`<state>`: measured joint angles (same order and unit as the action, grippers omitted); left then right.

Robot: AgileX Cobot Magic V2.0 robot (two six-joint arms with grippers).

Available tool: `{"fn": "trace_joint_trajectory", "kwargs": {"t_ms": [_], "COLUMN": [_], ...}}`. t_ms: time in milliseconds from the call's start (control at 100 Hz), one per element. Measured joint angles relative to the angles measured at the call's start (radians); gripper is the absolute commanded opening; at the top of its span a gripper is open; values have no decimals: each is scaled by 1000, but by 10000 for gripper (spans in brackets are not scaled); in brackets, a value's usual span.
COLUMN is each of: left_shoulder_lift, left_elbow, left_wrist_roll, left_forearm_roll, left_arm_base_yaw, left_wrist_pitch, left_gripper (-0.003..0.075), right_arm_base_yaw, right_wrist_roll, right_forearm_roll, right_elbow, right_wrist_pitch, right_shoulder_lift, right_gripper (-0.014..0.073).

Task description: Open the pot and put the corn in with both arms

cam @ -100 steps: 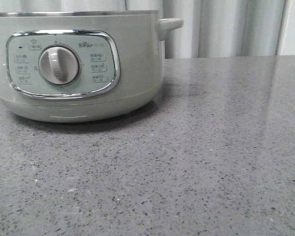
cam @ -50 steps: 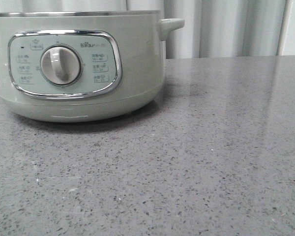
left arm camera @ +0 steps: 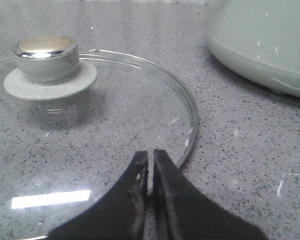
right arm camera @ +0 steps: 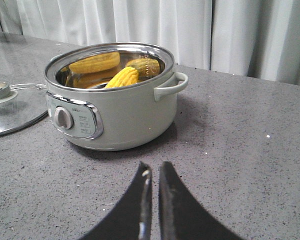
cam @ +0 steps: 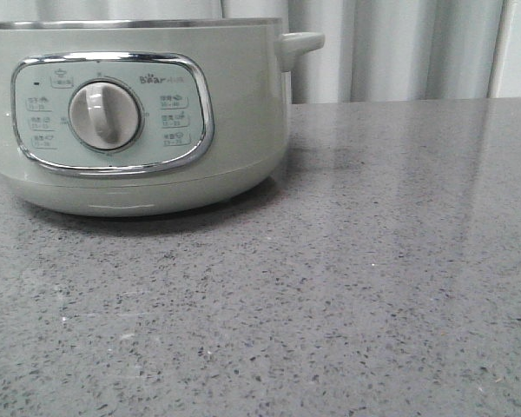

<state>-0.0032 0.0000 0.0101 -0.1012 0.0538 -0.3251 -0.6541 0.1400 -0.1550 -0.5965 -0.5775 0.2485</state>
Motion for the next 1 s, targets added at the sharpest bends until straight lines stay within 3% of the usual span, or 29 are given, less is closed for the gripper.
{"fn": "trace_joint_trajectory", "kwargs": {"t_ms": [640,830,1000], "left_shoulder_lift": [0,0,0], "left_elbow": [0,-1,0], "left_wrist_roll": [-1,-2,-2], "left_forearm_roll": [2,2,2], "left_arm_base_yaw": [0,0,0], "left_wrist_pitch": [-2,-2,-2], "left_gripper": [-18,-18,-18], "right_arm_base_yaw": [9,174,370], "right_wrist_roll": [0,0,0], "right_forearm_roll": [-7,-54,-43], "right_elbow": [8,138,347], "right_wrist_pitch": [0,69,280], "right_shoulder_lift": [-1,-3,-18], "right_gripper": [-50,-50,-51]}}
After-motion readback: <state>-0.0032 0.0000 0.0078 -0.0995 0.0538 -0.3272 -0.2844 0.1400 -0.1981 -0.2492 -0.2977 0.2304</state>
